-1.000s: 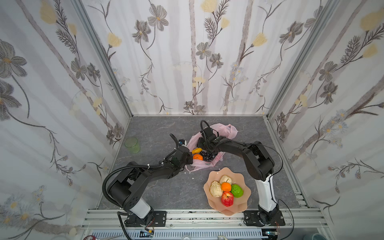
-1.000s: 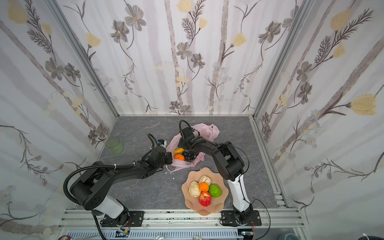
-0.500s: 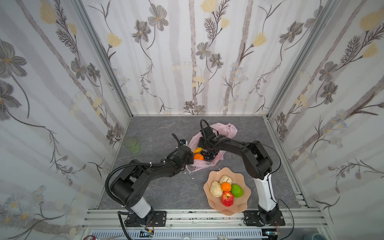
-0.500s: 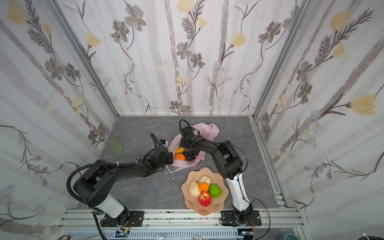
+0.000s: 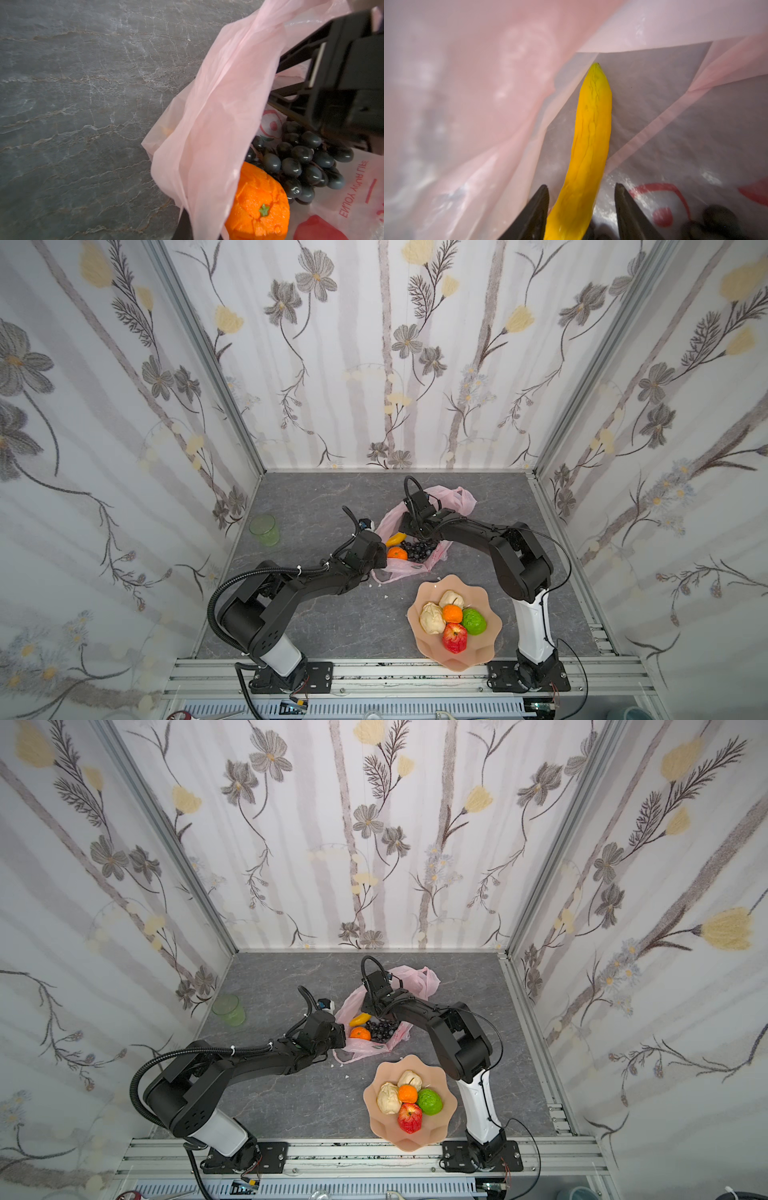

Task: Take the fake fruits out of the plastic bag
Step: 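Lower the open right gripper into the bag onto the orange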

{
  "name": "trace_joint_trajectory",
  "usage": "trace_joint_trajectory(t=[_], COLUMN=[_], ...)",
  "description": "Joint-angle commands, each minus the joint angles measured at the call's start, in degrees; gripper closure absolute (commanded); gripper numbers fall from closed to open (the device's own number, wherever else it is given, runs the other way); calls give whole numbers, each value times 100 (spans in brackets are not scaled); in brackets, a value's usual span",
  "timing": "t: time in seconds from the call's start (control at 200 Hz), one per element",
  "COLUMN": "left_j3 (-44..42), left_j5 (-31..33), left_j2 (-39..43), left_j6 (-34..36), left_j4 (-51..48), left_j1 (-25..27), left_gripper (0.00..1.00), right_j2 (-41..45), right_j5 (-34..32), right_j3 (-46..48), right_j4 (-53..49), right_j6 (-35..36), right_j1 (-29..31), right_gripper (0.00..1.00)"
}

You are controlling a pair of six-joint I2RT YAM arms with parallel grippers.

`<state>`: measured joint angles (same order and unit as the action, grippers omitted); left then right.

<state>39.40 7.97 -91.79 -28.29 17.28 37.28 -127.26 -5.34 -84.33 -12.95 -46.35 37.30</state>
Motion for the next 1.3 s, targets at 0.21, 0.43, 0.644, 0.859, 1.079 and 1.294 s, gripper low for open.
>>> trace_joint_trajectory(t=[0.21, 0.43, 0.644, 0.859, 1.079, 1.294], left_j3=[11, 32, 20, 8, -8, -7], left_j5=[185, 171, 179, 170, 172, 188], left_j2=[-43, -67, -27, -6, 24, 32], left_j6=[-43, -58, -50, -59, -58, -61], left_j4=[-56, -67, -71, -59, -51, -49], left_j1=[-6, -9, -6, -4, -8, -8], left_gripper=[92, 92, 93, 92, 93, 93], right_j2=[708, 803, 730, 643, 275, 325], right_j5=[68, 59, -94, -208, -4, -5], right_j3=[512, 769, 866, 921, 767, 722], right_j4=[-4, -152, -327, -403, -327, -236], right_j6=[225, 214, 206, 236, 249, 240], right_j1=[519, 905, 1151, 1192, 1201, 1189], right_gripper=[42, 41, 36, 33, 28, 33])
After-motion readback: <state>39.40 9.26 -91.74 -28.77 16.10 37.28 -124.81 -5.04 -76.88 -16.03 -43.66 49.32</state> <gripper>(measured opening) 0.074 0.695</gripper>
